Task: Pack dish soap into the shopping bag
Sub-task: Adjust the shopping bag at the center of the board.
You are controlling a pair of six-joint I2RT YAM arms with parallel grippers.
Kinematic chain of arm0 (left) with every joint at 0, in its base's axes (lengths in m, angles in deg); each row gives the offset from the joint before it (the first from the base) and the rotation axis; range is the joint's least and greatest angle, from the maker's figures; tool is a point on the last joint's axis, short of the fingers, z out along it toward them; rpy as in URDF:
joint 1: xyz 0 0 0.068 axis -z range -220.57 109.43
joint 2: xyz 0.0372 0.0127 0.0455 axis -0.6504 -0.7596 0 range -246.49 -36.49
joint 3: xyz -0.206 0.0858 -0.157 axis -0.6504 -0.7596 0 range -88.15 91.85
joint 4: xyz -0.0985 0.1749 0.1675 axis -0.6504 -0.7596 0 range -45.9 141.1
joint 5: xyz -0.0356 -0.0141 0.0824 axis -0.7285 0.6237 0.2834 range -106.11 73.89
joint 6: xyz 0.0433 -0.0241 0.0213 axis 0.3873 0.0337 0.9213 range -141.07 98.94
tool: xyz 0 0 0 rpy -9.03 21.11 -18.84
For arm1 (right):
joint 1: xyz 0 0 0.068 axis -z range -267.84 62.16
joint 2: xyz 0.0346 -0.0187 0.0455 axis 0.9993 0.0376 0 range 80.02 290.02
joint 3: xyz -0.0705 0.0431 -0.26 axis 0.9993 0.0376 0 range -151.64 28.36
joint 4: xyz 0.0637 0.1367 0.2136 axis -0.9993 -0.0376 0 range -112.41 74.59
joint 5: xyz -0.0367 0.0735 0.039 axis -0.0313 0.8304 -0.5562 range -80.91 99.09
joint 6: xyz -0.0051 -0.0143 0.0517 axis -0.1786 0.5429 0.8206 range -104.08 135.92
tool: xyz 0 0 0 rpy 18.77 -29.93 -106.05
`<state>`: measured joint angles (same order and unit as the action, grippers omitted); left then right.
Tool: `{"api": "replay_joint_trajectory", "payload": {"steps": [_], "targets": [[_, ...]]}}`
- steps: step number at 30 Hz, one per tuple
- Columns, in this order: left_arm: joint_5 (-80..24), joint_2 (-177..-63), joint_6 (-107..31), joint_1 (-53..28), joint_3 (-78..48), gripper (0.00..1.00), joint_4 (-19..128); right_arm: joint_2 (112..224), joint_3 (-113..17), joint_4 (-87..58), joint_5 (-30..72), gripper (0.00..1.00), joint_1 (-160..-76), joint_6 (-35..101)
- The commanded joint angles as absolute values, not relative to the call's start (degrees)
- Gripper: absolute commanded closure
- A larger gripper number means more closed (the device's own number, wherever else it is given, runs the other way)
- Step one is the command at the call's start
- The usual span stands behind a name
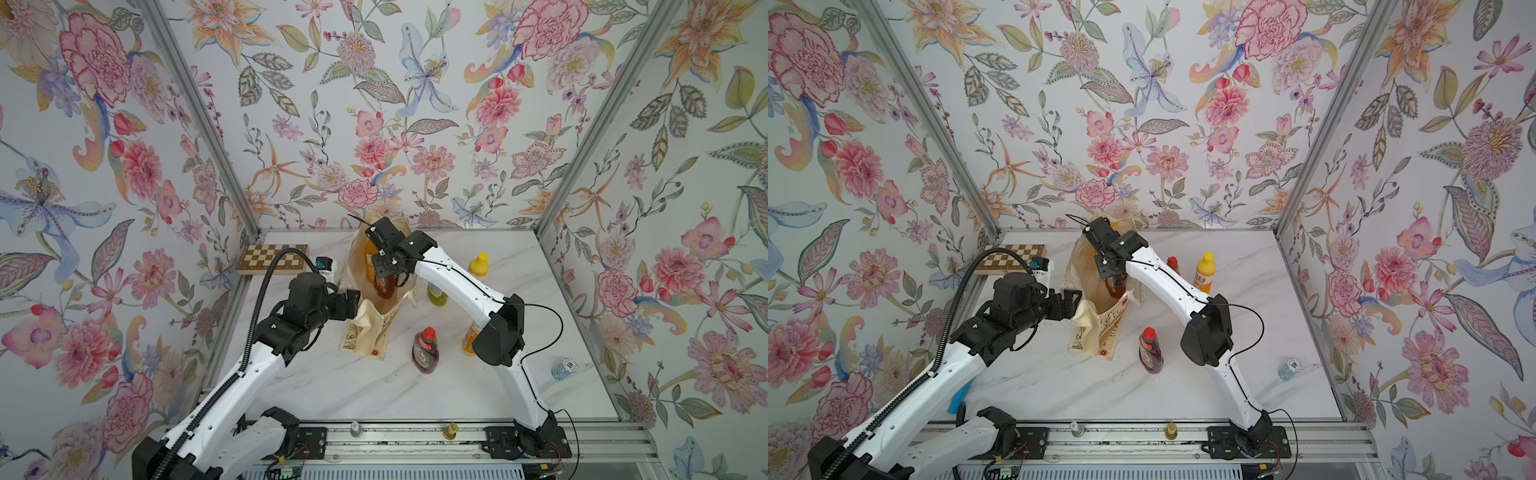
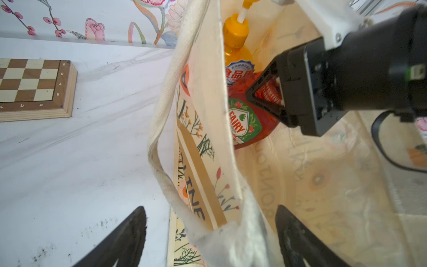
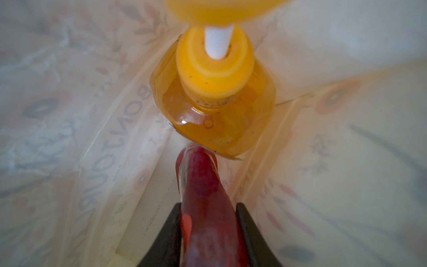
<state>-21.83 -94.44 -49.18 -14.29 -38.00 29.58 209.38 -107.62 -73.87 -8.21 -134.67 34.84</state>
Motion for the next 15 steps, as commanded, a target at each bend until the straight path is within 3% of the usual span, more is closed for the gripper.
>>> {"api": "replay_joint_trajectory", "payload": {"steps": [1, 7, 15], "targets": [[-21.65, -93.85, -45.41, -13.5, -39.55, 0.16, 23.32, 208.36, -111.03, -67.59, -14.37, 1.0, -132.63, 35.72], [-22.17, -93.86, -45.59, -13.48, -38.7, 0.27, 23.94, 208.03, -111.1, -64.09, -12.57, 1.0, -132.96, 36.21], [-22.34, -93.14, -45.32, -13.5, -35.76, 0.56, 24.79, 208.97, -110.5, -61.74, -8.88, 1.0, -134.35, 31.91]]}}
